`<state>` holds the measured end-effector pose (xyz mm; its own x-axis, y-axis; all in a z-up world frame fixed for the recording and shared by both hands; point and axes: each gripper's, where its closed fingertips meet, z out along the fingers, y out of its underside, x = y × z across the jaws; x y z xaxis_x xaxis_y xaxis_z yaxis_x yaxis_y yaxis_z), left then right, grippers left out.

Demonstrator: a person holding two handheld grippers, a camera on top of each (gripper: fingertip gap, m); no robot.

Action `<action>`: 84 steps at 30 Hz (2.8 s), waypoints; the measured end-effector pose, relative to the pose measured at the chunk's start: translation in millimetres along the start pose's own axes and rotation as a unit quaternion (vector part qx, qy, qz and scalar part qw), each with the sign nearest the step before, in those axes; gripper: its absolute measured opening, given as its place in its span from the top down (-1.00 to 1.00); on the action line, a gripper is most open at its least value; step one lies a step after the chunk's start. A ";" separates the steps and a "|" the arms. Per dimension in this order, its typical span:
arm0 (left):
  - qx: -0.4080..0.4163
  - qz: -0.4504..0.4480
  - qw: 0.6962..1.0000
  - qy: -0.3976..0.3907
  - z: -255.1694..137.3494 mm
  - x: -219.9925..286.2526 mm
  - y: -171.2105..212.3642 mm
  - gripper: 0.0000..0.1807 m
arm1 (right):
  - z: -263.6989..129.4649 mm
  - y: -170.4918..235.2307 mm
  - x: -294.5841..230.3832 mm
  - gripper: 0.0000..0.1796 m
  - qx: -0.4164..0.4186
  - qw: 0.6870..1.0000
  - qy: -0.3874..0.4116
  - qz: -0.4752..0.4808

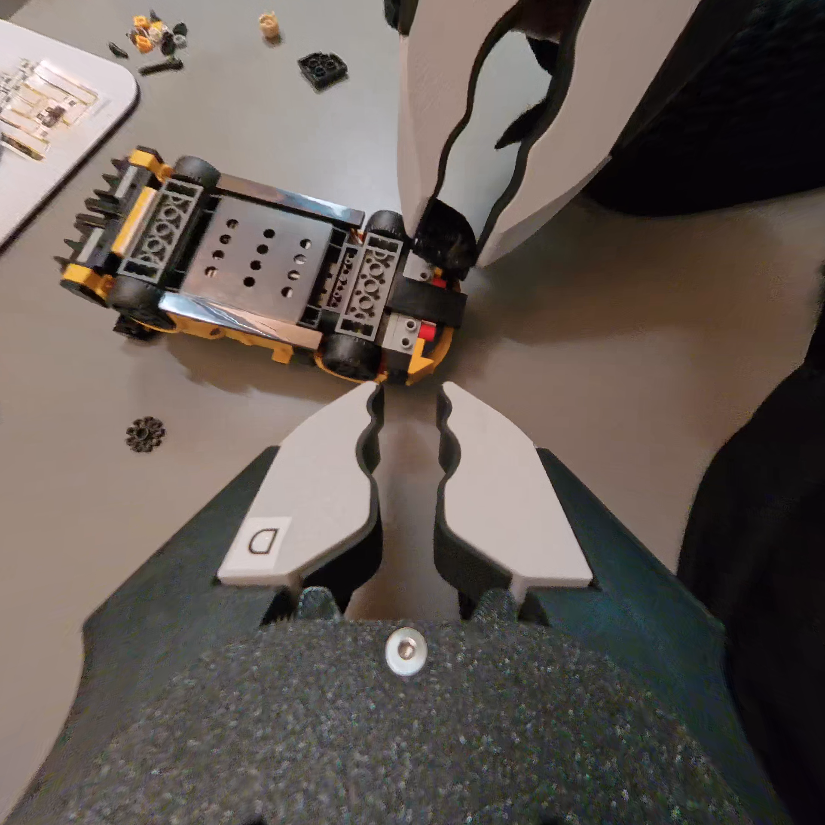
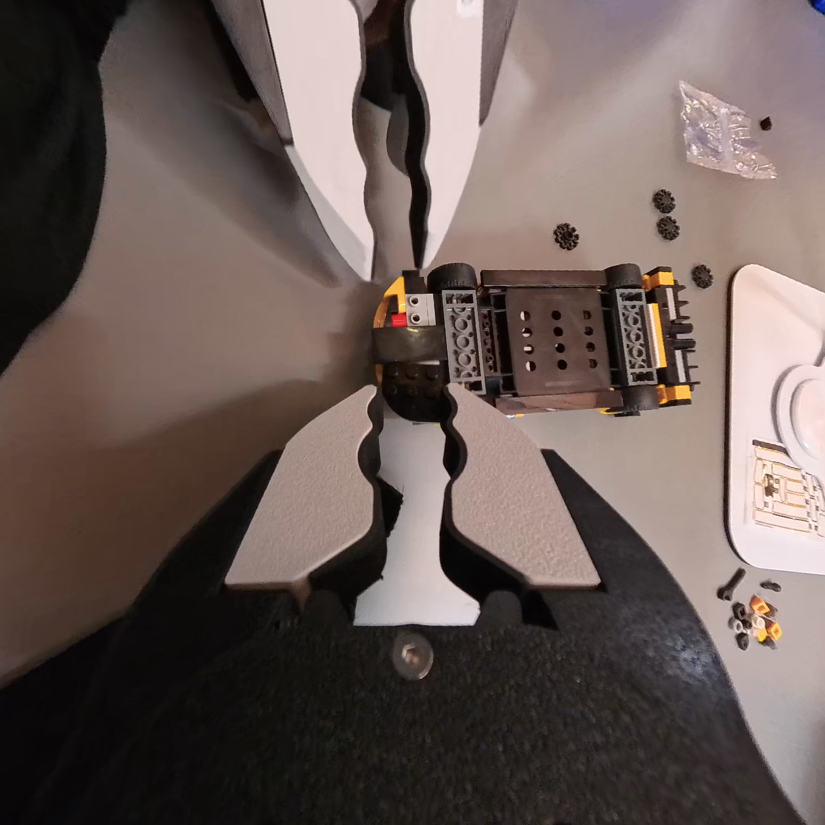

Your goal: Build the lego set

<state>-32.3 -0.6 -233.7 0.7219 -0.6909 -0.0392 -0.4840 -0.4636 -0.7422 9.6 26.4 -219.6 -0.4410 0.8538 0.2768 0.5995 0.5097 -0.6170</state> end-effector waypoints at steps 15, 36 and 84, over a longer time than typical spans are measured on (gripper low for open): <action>0.008 -0.002 1.000 -0.006 4.8 -12.4 0.1 0.55 | -14.0 19.9 7.6 0.73 0.002 0.999 0.030 0.017; 0.027 -0.087 0.993 0.078 6.6 -16.7 -14.0 0.81 | -12.9 24.7 11.5 0.73 0.014 0.999 0.037 0.033; 0.016 -0.140 0.988 0.061 12.4 -23.9 -9.5 0.75 | 5.6 11.9 1.5 0.73 -0.075 0.996 -0.017 -0.033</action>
<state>-38.8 27.2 -234.0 0.7588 -0.6015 0.2498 -0.2569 -0.6289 -0.7338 12.4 33.1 -230.7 -0.5040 0.8150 0.2861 0.6608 0.5771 -0.4799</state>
